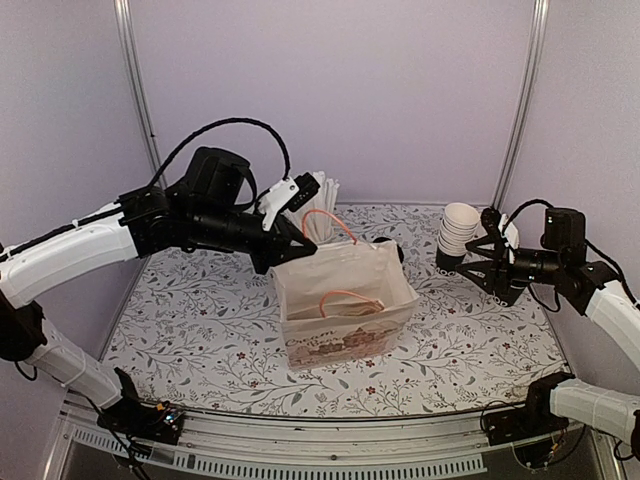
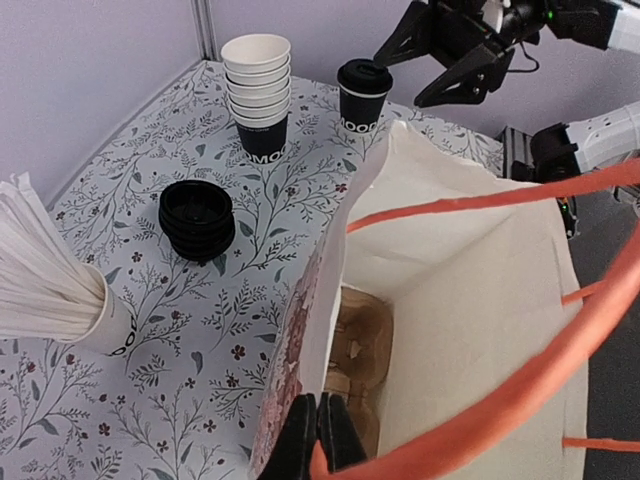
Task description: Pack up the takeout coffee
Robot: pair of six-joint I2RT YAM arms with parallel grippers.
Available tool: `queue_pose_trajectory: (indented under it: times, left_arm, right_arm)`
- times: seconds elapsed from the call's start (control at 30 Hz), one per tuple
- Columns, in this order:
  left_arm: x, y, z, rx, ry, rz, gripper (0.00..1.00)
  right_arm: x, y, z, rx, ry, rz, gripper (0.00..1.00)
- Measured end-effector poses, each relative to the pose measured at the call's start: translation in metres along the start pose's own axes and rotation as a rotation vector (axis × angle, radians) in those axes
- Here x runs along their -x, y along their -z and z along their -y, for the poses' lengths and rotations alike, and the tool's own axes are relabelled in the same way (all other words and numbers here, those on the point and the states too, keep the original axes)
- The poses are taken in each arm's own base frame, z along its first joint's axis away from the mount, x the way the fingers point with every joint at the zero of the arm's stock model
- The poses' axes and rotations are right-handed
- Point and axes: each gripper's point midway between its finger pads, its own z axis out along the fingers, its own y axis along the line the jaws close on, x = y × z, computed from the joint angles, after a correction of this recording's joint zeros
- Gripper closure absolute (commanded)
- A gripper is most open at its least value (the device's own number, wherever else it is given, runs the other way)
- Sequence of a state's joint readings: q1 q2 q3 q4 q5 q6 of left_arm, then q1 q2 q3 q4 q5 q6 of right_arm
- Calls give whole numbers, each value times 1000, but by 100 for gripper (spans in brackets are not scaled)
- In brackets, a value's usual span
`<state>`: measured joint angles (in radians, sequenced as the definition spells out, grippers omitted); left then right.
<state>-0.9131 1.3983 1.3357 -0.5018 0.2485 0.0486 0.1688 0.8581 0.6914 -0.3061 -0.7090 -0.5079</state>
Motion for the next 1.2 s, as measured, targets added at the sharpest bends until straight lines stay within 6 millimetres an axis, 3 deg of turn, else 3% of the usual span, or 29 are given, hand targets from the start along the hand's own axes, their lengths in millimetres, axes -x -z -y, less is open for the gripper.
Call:
queue_pose_trajectory:
  times: [0.13,0.47,0.57,0.73,0.83,0.93,1.0,1.07,1.2]
  left_arm:
    - [9,2,-12,7,15,20,64]
    - [24,13,-29,65,-9,50,48]
    - [27,28,-34,116,-36,56,42]
    - [33,80,-53,286,-58,130,5]
    - [11,114,-85,456,-10,176,0]
    - [-30,137,-133,635,102,174,0]
    - [-60,141,-163,721,184,155,0]
    - [-88,139,-179,768,246,126,4]
    - [-130,127,-188,780,323,82,14]
  right_arm:
    - [0,0,0,-1,0,0,39]
    - [-2,-1,1,0,-4,-6,38]
    - [-4,-3,2,0,-9,-12,38]
    - [-6,-3,4,-10,-11,-21,29]
    - [-7,-4,5,-15,-14,-28,24]
    - [-9,-5,8,-24,-17,-36,23]
    - [-7,-6,13,-32,-26,-51,25]
    - [2,-8,24,-48,-37,-75,31]
    - [49,-15,70,-112,-33,-111,46]
